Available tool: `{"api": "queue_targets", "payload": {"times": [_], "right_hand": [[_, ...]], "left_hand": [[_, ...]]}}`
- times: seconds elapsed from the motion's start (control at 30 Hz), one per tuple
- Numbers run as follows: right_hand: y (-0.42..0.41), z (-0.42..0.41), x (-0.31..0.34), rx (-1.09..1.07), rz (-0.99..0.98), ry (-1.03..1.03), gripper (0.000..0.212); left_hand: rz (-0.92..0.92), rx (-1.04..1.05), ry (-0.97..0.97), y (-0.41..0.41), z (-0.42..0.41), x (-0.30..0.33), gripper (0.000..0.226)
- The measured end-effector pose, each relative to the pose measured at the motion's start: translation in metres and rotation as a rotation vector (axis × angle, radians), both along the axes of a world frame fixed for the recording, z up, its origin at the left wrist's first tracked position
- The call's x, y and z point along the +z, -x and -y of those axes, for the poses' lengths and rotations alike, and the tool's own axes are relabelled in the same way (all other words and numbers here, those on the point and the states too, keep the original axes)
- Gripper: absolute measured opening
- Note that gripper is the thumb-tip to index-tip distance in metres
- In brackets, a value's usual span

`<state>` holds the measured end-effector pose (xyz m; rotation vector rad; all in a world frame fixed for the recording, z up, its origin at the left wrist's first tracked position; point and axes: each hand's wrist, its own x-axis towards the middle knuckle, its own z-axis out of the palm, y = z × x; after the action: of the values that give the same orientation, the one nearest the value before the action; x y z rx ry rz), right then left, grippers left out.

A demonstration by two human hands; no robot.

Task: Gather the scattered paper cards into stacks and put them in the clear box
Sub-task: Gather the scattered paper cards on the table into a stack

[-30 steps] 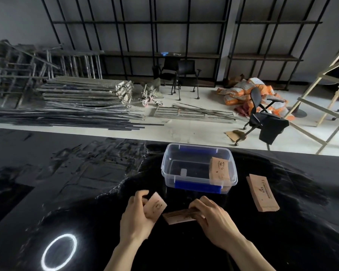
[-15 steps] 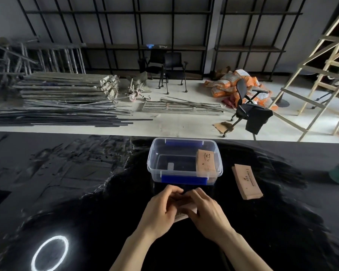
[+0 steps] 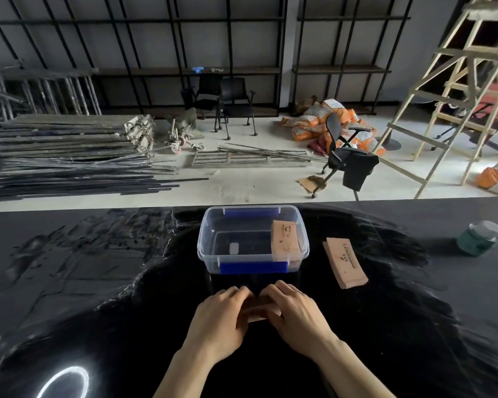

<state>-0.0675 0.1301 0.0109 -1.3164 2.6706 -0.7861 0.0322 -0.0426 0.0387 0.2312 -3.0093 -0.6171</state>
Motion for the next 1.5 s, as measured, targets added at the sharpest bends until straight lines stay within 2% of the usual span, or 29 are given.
{"api": "queue_targets", "payload": {"times": [0.13, 0.23, 0.37, 0.47, 0.5, 0.57, 0.63, 0.77, 0.9, 1.03, 1.17, 1.23, 1.33, 1.4, 1.5], "right_hand": [[-0.001, -0.007, 0.002, -0.046, 0.066, 0.046, 0.024], [0.001, -0.019, 0.005, -0.196, 0.202, 0.267, 0.036], [0.011, -0.051, 0.008, -0.491, 0.581, 0.558, 0.056], [0.016, -0.075, 0.009, -0.542, 0.954, 0.804, 0.045], [0.018, -0.082, 0.009, -0.558, 1.001, 0.861, 0.04], [0.026, -0.094, 0.012, -0.612, 0.976, 0.902, 0.03], [0.039, -0.103, 0.015, -0.679, 0.887, 0.877, 0.025], [0.077, -0.112, 0.023, -0.79, 0.671, 0.721, 0.019], [0.112, -0.107, 0.029, -0.815, 0.474, 0.44, 0.031], [0.126, -0.098, 0.025, -0.797, 0.395, 0.27, 0.034], [0.132, -0.1, 0.009, -0.81, 0.28, 0.151, 0.028], [0.136, -0.104, 0.005, -0.826, 0.293, 0.145, 0.026], [0.137, -0.107, 0.005, -0.853, 0.392, 0.102, 0.047], [0.139, -0.105, 0.006, -0.836, 0.458, 0.093, 0.054], [0.138, -0.103, 0.006, -0.798, 0.531, 0.099, 0.051]], "left_hand": [[0.002, 0.004, -0.018, 0.004, -0.001, -0.002, 0.026], [-0.009, 0.039, -0.123, 0.014, -0.01, 0.0, 0.027], [-0.005, 0.051, -0.502, 0.04, -0.042, 0.0, 0.026], [0.04, 0.143, -0.801, 0.063, -0.08, -0.001, 0.026], [0.049, 0.197, -0.883, 0.072, -0.094, -0.002, 0.025], [0.053, 0.304, -0.988, 0.088, -0.119, -0.004, 0.022], [0.06, 0.36, -1.011, 0.106, -0.136, -0.006, 0.029], [0.114, 0.366, -0.892, 0.14, -0.144, -0.002, 0.051], [0.117, 0.351, -0.708, 0.171, -0.143, 0.003, 0.047], [0.228, 0.4, -0.548, 0.189, -0.148, 0.0, 0.037], [0.285, 0.408, -0.484, 0.196, -0.157, -0.009, 0.047], [0.28, 0.425, -0.469, 0.2, -0.161, -0.014, 0.057], [0.28, 0.461, -0.515, 0.201, -0.162, -0.014, 0.065], [0.295, 0.49, -0.538, 0.204, -0.159, -0.015, 0.063], [0.325, 0.501, -0.585, 0.207, -0.158, -0.016, 0.054]]}}
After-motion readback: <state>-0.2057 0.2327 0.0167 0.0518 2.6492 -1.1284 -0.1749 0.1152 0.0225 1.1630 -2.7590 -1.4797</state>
